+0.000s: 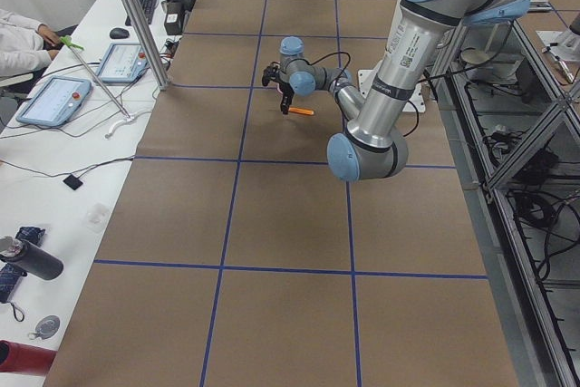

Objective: Collect pens into pen holder
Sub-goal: 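Withdraw the right gripper while the left gripper moves toward the orange marker, then grasp the orange marker with the left gripper and lift it, then drop the orange marker into the pink cup with the left gripper, then withdraw the left gripper away from the cup, then lower the right gripper onto the yellow highlighter and grasp it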

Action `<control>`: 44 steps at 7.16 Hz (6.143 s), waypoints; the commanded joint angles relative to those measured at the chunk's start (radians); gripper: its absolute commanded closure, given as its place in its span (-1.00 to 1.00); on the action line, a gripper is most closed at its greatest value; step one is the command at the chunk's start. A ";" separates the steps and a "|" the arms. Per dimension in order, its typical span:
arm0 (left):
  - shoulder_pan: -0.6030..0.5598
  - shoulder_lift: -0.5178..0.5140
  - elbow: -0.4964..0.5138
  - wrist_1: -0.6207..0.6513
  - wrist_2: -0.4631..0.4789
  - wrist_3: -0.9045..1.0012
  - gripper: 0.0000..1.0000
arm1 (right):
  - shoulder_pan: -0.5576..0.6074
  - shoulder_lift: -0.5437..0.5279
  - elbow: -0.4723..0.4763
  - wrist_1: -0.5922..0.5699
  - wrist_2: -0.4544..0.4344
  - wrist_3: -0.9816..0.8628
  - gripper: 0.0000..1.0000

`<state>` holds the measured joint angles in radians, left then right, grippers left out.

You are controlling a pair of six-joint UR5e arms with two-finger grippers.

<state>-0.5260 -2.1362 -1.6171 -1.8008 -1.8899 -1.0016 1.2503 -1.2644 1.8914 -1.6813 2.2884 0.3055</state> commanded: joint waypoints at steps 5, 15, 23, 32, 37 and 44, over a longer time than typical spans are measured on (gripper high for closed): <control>0.026 -0.060 0.068 -0.003 0.000 -0.003 0.23 | 0.000 0.002 0.000 0.000 -0.003 0.009 -1.00; -0.049 -0.019 -0.189 -0.320 0.160 0.052 1.00 | 0.000 0.007 0.002 0.000 -0.001 0.009 -1.00; 0.049 -0.068 0.051 -0.732 0.365 0.115 -0.67 | 0.000 0.007 0.003 0.000 -0.003 0.011 -1.00; -0.541 0.377 -0.165 -0.341 -0.367 0.520 -1.00 | 0.204 -0.318 -0.008 0.000 0.008 -0.409 -1.00; -0.962 0.545 -0.007 -0.339 -0.658 1.097 -1.00 | 0.294 -0.437 -0.408 0.372 0.008 -0.479 -1.00; -0.962 0.582 -0.017 -0.368 -0.649 1.101 -1.00 | 0.290 -0.458 -0.723 0.842 -0.046 -0.206 -0.49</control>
<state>-1.4881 -1.5562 -1.6324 -2.1615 -2.5395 0.1001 1.5414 -1.7253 1.1758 -0.8440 2.2465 0.0781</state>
